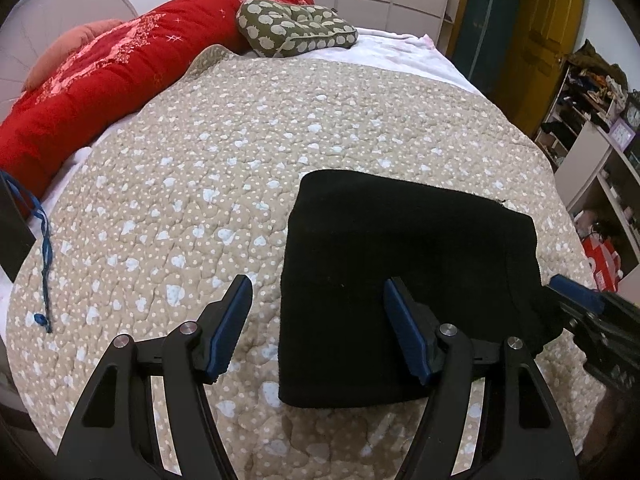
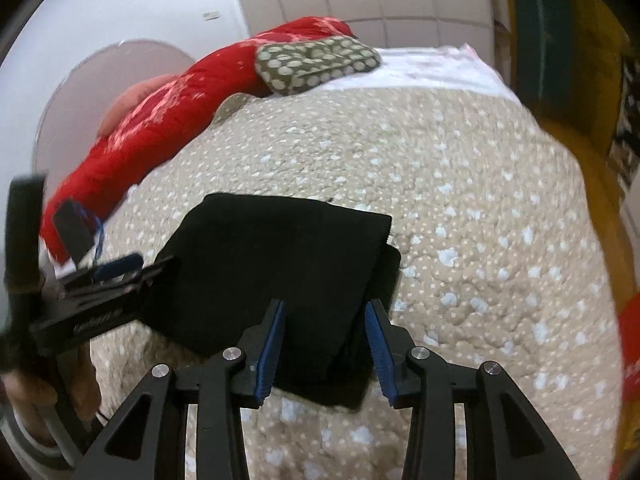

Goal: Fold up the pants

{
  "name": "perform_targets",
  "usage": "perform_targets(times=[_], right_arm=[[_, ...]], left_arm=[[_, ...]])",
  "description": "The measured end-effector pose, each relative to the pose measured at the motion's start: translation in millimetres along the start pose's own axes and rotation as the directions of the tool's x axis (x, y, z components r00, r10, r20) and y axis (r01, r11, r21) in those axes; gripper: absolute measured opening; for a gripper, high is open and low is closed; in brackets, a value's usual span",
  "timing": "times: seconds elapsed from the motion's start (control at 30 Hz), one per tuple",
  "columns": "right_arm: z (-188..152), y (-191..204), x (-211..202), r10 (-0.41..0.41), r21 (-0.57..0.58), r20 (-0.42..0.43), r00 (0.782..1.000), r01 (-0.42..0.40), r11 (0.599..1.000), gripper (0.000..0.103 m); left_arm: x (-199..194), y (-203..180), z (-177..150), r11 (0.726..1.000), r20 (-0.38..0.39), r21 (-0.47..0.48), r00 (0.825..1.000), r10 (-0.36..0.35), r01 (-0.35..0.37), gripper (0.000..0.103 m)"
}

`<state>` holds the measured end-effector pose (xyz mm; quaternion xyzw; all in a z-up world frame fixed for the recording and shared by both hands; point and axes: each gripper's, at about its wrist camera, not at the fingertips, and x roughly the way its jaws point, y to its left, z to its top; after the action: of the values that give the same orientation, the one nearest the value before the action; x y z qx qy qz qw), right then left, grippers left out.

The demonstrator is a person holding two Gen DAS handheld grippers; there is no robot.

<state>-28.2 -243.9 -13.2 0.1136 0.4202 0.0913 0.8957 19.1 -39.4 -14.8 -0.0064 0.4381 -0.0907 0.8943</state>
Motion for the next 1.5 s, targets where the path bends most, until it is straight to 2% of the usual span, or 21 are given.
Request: perform_targets(times=[0.07,0.13,0.2,0.27,0.37,0.6,0.73,0.83,0.93,0.97,1.03,1.17,1.23,1.27,1.33,1.37,1.43,1.5], right_arm=[[3.6,-5.2,6.8,0.032,0.044,-0.006,0.999,-0.031,0.999,0.041],[4.3,-5.4,14.2,0.029,0.046,-0.016,0.999,-0.028,0.999,0.041],[1.6,-6.0,24.7,0.013,0.042,-0.035,0.999,-0.011,0.999,0.044],[0.0,-9.4,26.5,0.013,0.050,-0.016,1.000,-0.012,0.999,0.050],[-0.6,-16.7,29.7,0.034,0.084,-0.024,0.999,-0.032,0.996,0.054],[-1.2,-21.2,27.0,0.059,0.105,-0.025,0.998,-0.056,0.993,0.055],[-1.9,-30.2,23.0,0.103,0.136,-0.010,0.995,-0.101,0.986,0.055],[-2.2,-34.8,26.3,0.118,0.162,-0.016,0.993,-0.114,0.980,0.056],[-4.1,-43.2,32.4,0.161,0.218,-0.013,0.987,-0.154,0.964,0.061],[-4.1,-45.1,35.2,0.177,0.235,-0.014,0.984,-0.169,0.957,0.062],[-4.8,-49.2,42.5,0.213,0.272,-0.014,0.977,-0.202,0.941,0.065],[-3.9,-51.6,51.4,0.264,0.299,0.009,0.964,-0.255,0.920,0.067],[-2.5,-47.5,53.4,0.256,0.282,0.017,0.966,-0.250,0.926,0.064],[-1.6,-44.8,53.0,0.251,0.267,0.021,0.968,-0.247,0.931,0.056],[1.4,-40.0,48.9,0.244,0.249,0.043,0.969,-0.247,0.937,0.046],[4.4,-37.6,45.6,0.240,0.239,0.054,0.969,-0.246,0.940,0.041],[12.8,-35.0,37.5,0.245,0.213,0.075,0.967,-0.256,0.943,0.039],[21.8,-36.6,31.7,0.257,0.211,0.100,0.961,-0.273,0.939,0.038]], left_arm=[[2.3,2.3,1.0,1.000,-0.009,-0.009,1.000,-0.011,0.011,0.068],[6.6,5.1,0.7,1.000,-0.023,-0.021,1.000,-0.019,0.018,0.068],[12.4,6.6,-0.6,0.999,-0.037,-0.028,0.999,-0.028,0.027,0.069],[14.8,8.2,-1.5,0.999,-0.036,-0.040,0.999,-0.035,0.034,0.071],[15.5,6.7,-1.0,0.999,-0.033,-0.038,0.999,-0.033,0.032,0.072],[12.3,8.3,1.1,0.998,-0.025,-0.042,0.999,-0.047,0.046,0.072],[8.7,26.8,6.9,0.991,-0.013,-0.101,0.996,-0.088,0.086,0.072],[17.5,37.3,8.8,0.979,-0.055,-0.148,0.988,-0.147,0.138,0.072],[29.6,40.9,5.8,0.959,-0.095,-0.189,0.968,-0.233,0.212,0.072],[31.6,39.9,5.2,0.954,-0.100,-0.196,0.963,-0.251,0.228,0.073],[38.0,38.2,2.8,0.943,-0.106,-0.212,0.954,-0.282,0.256,0.083],[45.8,37.3,0.4,0.927,-0.088,-0.238,0.945,-0.316,0.289,0.084],[47.4,34.7,0.9,0.926,-0.075,-0.230,0.944,-0.322,0.298,0.084],[48.8,31.7,1.3,0.928,-0.071,-0.218,0.944,-0.323,0.301,0.084],[48.5,25.6,4.7,0.924,-0.069,-0.191,0.934,-0.350,0.332,0.066],[45.3,23.1,9.4,0.927,-0.076,-0.181,0.935,-0.347,0.330,0.065],[41.9,23.2,19.0,0.927,-0.068,-0.170,0.934,-0.351,0.336,0.059],[34.9,22.2,32.6,0.929,-0.031,-0.143,0.936,-0.350,0.342,0.058]])
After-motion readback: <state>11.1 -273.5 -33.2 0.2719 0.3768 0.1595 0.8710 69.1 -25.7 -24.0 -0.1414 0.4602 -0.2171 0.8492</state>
